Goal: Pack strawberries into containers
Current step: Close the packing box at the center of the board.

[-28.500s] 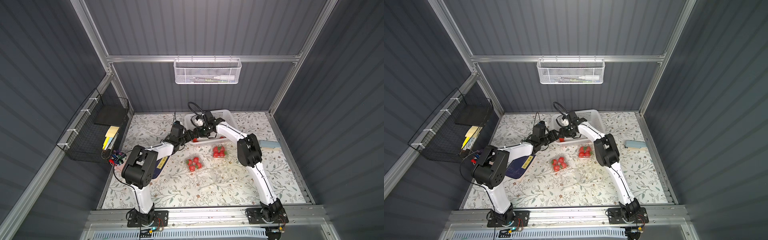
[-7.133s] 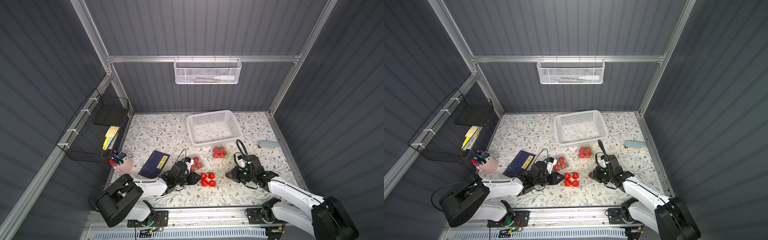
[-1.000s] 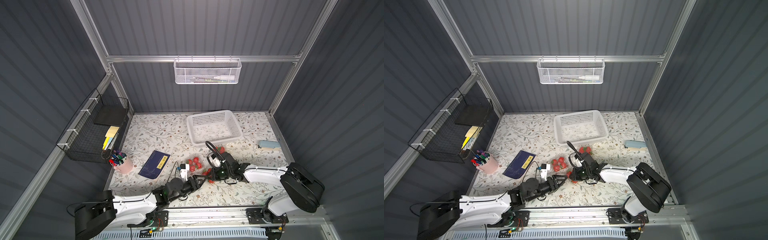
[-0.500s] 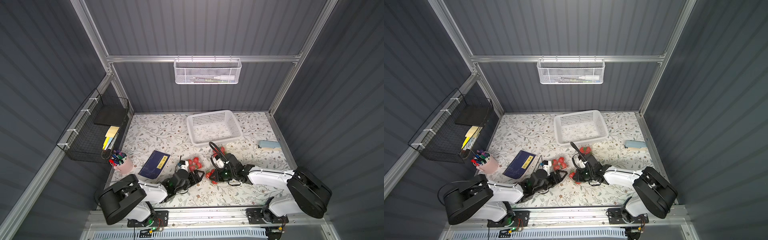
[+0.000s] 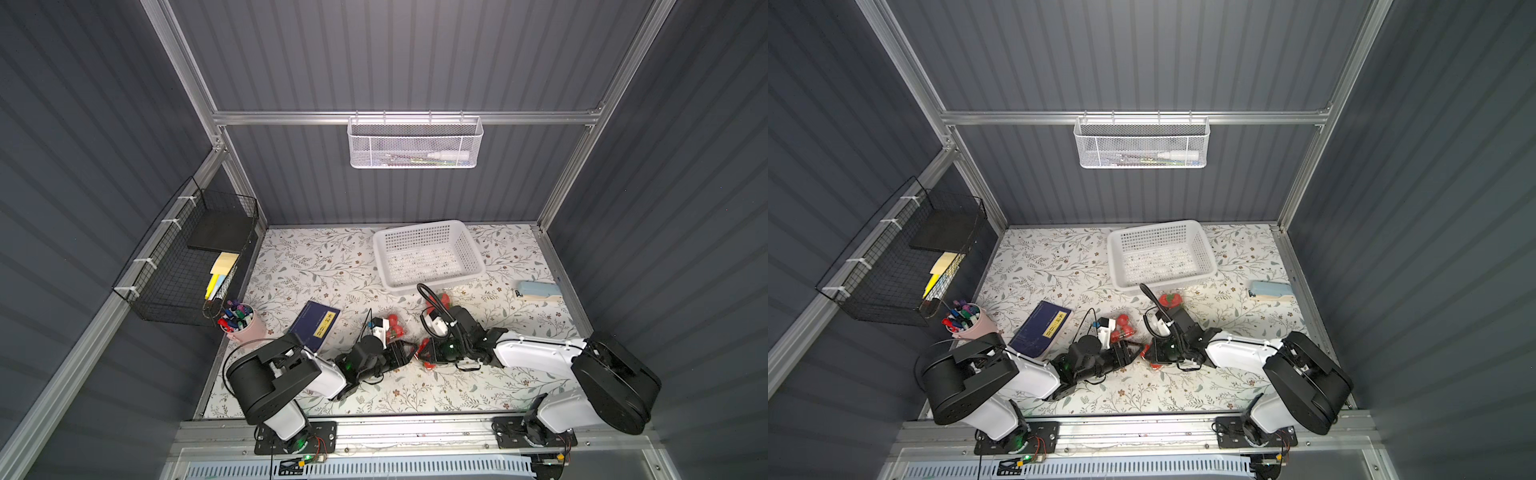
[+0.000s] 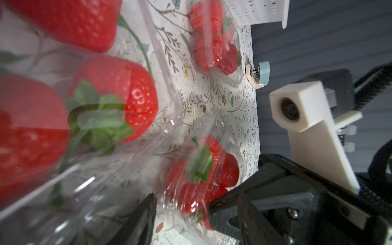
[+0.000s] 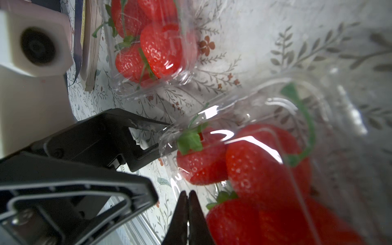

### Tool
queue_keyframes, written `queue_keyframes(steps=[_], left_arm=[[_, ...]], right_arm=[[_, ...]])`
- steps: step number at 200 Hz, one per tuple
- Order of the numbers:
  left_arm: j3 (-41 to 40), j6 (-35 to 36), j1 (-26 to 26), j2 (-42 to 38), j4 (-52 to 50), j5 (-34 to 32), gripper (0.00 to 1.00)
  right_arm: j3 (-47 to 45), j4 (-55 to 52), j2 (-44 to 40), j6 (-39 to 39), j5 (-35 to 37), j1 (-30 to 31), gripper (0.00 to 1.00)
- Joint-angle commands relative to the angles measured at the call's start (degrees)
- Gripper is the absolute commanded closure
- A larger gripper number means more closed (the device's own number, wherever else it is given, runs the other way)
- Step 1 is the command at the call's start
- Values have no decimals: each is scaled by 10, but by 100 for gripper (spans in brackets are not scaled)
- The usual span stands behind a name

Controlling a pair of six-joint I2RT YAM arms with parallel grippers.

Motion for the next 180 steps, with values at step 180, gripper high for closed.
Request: queue_keyframes(steps=[180], left_arm=[[7,28,29,29,27,27,77]], right_arm=[[-16,-54,34,1,20,-9,94]])
